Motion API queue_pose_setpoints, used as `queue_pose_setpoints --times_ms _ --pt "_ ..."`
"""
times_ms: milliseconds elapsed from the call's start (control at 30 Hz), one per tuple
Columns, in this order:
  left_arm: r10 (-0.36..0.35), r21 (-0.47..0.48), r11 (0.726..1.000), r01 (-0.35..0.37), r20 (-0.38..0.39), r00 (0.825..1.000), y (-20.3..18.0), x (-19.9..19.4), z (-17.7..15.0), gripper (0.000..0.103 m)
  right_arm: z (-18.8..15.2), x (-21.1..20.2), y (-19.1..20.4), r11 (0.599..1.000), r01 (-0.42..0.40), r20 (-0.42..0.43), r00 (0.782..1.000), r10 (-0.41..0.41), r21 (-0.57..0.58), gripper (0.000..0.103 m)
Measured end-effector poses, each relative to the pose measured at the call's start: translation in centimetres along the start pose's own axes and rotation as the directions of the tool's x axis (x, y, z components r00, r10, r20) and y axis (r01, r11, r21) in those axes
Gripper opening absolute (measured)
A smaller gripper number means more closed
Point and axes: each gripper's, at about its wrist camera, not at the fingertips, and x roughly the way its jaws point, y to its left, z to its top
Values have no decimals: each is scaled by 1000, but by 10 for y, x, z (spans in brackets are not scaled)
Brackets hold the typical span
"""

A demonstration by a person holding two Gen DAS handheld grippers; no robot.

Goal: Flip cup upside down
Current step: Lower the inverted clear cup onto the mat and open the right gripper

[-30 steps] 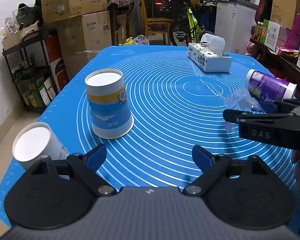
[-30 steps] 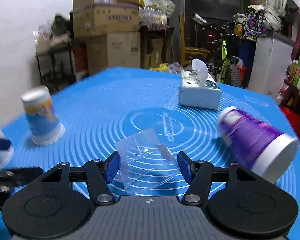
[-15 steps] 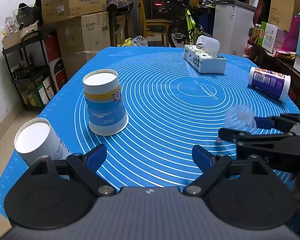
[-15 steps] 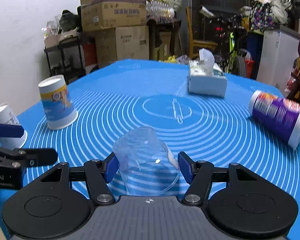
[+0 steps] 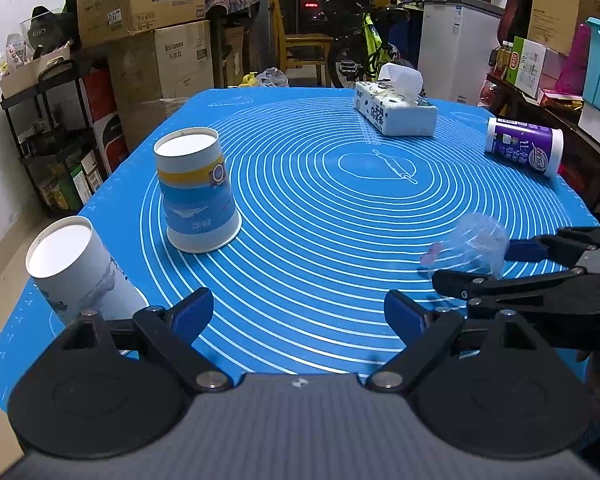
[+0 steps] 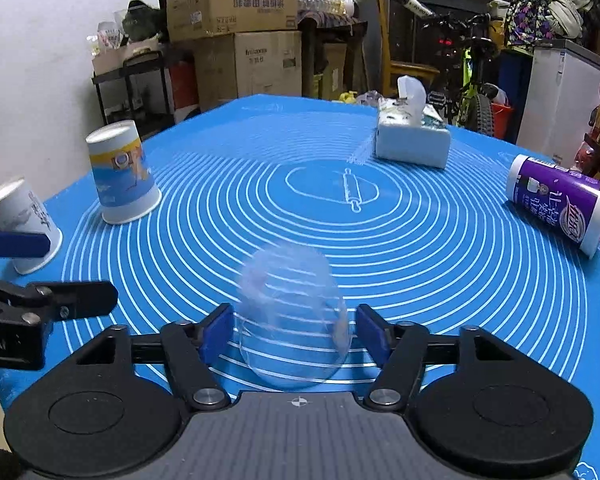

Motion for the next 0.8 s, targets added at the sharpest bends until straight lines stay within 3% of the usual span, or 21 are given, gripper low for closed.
queue_pose_setpoints --times_ms 133,300,533,800 --pt "-13 -4 1000 13 10 1000 -3 -8 -1 92 0 -21 -7 1000 4 16 1000 -4 18 87" --pt "-30 7 1000 30 36 999 -15 -21 -4 92 -9 -55 -15 997 72 18 997 -72 21 95" --pt "-70 14 997 70 26 997 -38 -30 -12 92 -28 -99 -29 987 126 1 992 -127 97 97" --pt "-105 59 993 104 22 994 -66 -41 -23 92 -51 -120 -40 979 155 -26 988 -153 135 97"
